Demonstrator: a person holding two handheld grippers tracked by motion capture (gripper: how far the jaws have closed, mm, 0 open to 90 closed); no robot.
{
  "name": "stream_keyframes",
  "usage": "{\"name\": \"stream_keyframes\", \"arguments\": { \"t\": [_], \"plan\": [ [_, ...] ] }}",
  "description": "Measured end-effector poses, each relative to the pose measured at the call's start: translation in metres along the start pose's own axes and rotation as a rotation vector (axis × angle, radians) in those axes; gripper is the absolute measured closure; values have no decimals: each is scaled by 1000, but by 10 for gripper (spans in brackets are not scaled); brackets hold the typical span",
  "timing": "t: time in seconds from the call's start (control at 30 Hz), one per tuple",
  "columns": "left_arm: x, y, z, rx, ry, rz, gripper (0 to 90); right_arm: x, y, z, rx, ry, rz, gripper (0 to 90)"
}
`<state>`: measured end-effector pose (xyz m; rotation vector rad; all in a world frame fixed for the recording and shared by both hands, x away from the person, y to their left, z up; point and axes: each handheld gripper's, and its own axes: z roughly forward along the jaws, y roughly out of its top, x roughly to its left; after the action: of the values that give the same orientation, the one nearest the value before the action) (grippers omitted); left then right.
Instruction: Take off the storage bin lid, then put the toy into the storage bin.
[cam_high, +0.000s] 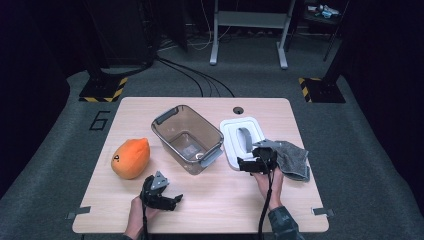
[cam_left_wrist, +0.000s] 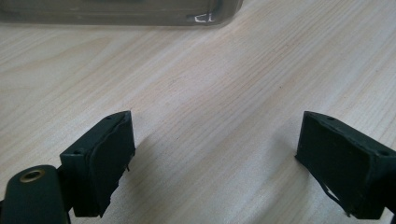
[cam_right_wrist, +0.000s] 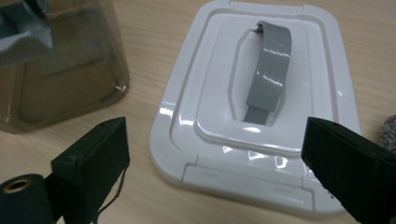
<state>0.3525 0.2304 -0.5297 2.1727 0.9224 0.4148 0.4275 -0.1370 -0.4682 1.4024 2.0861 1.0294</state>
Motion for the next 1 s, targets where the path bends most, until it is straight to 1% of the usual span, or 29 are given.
{"name": "stream_keyframes", "arguments": {
  "t": [0.03,0.1,0.13,0.17,0.2,0.23,0.3,0.33,0.4,0.5,0.53,0.57,0.63,0.67,0.73,0.8,0.83,0.9,0.93,1.0],
  "plan": [
    [0,0,0,0,-1,0,110,1,-4,-1,2,5,5,53],
    [0,0,0,-1,-1,-1,110,0,-11,-3,8,18,-17,26],
    [1,0,0,3,0,6,110,2,-15,-4,14,19,-17,18],
    [0,0,0,0,0,3,110,2,-18,-5,11,15,-30,13],
    [1,0,0,4,0,6,110,3,-22,-6,7,18,-25,10],
    [1,0,0,4,0,6,110,3,-25,-6,7,23,-30,2],
    [0,0,0,1,1,2,110,4,-32,-9,5,23,-38,0],
    [0,0,0,4,-2,1,110,5,-34,-9,9,25,-33,0],
    [0,0,0,4,1,0,109,6,-40,-9,11,25,-50,0],
    [1,0,0,3,6,1,109,7,-49,-11,13,27,-44,0],
    [1,0,0,4,7,2,109,7,-52,-11,12,30,-52,0],
    [0,0,0,3,6,-1,109,7,-55,-11,12,17,-61,0],
    [1,0,0,3,5,0,109,7,-59,-12,14,18,-53,0],
    [1,0,0,2,5,-1,108,6,-61,-13,10,16,-59,0],
    [1,0,0,3,5,0,108,6,-64,-13,16,12,-55,0],
    [0,0,1,-10,13,-19,108,6,-67,-13,24,11,-54,0],
    [0,0,1,-9,13,-20,108,5,-69,-12,26,8,-69,0],
    [0,0,0,-6,10,-20,107,6,-71,-11,35,6,-51,0],
    [0,0,0,-6,8,-20,107,5,-72,-11,32,3,-62,0],
    [1,0,0,-3,8,-17,107,5,-74,-11,39,5,-55,0]
  ]
}}
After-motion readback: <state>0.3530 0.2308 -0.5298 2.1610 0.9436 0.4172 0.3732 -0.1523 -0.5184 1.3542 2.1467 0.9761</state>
